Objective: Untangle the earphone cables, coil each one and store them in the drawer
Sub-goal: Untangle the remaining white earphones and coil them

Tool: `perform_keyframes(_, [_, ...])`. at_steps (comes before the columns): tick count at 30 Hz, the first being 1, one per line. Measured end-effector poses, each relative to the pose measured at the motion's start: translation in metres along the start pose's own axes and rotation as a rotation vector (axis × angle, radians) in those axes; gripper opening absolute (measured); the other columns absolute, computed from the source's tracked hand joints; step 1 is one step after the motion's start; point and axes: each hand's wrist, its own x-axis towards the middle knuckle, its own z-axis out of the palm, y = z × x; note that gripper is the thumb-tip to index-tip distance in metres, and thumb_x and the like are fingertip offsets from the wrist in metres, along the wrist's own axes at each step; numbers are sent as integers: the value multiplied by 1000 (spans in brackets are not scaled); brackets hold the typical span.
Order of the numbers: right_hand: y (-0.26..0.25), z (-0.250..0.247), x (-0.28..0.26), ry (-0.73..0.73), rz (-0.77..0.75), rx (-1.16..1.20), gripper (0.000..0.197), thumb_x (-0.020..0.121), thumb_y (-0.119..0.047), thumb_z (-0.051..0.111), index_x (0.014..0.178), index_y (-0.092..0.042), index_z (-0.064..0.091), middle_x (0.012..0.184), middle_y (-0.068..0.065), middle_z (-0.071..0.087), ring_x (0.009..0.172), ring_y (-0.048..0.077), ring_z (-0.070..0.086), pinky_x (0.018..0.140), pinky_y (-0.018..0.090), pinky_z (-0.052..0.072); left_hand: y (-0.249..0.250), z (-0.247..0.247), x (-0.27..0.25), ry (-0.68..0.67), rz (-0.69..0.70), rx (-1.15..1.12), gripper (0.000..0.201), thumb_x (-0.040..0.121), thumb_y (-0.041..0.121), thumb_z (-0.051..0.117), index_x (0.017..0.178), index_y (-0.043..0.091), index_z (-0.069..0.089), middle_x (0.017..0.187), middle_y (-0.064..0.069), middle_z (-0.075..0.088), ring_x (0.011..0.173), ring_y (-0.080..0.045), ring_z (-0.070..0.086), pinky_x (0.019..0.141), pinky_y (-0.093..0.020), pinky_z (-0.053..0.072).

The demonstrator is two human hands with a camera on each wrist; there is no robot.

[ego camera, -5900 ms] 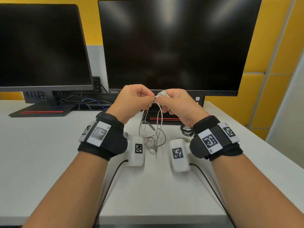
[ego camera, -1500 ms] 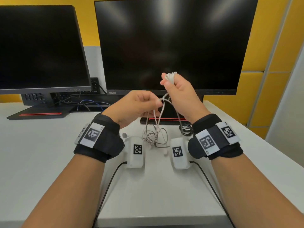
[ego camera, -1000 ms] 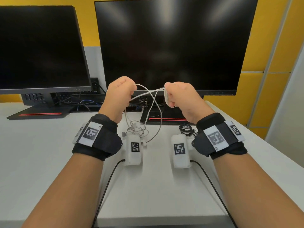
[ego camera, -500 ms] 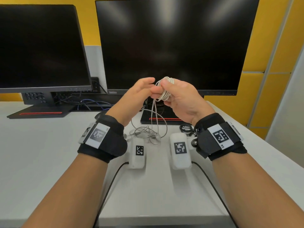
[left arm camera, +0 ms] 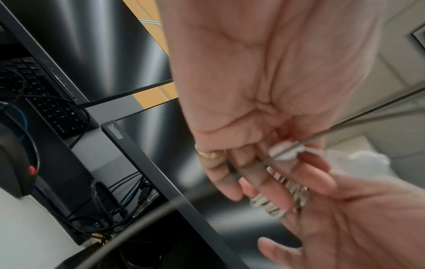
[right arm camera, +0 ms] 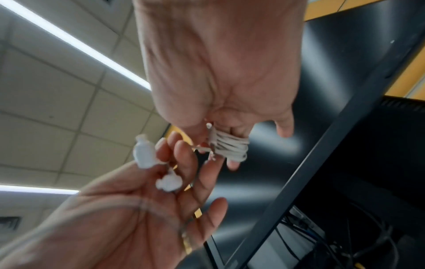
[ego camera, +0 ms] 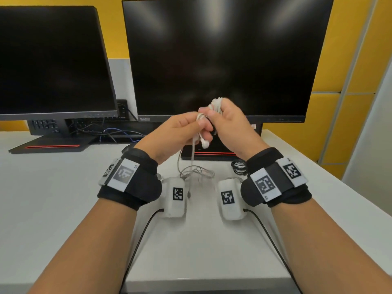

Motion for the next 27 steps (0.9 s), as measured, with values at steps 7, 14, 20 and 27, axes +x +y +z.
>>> perform_keyframes(7, [-4, -8, -2, -244, 21, -108, 32, 102, -31, 44, 79, -15, 59, 70, -2, 54, 70, 11, 55, 86, 38, 50, -6, -8, 4, 318, 36, 118, 28, 101, 23, 43, 91, 23, 69, 88, 5, 65, 77, 2, 57, 76, -18, 49])
perform_keyframes(14, [-7, -7, -2, -235, 163, 400, 38, 105, -27, 38, 73, -15, 54, 59, -4, 57, 65, 14, 59, 87, 40, 46, -10, -5, 7, 288, -13, 119, 14, 101, 24, 46, 98, 22, 60, 72, 7, 65, 70, -1, 61, 73, -18, 45])
perform_keyframes(20, [-5, -4, -1, -225, 308, 591, 34, 104, -28, 41, 78, -11, 52, 67, 2, 55, 60, 13, 56, 75, 33, 50, -5, -4, 4, 212, 5, 124, 21, 101, 24, 47, 110, 23, 65, 98, 13, 67, 87, 12, 60, 72, -4, 44])
perform_keyframes(27, [-10, 0, -7, -323, 349, 520, 30, 104, -32, 38, 103, -11, 60, 70, 0, 53, 58, 10, 52, 85, 36, 56, -2, -2, 2, 152, 38, 104, 28, 94, 29, 55, 119, 24, 66, 110, 9, 70, 105, 0, 62, 89, -16, 48])
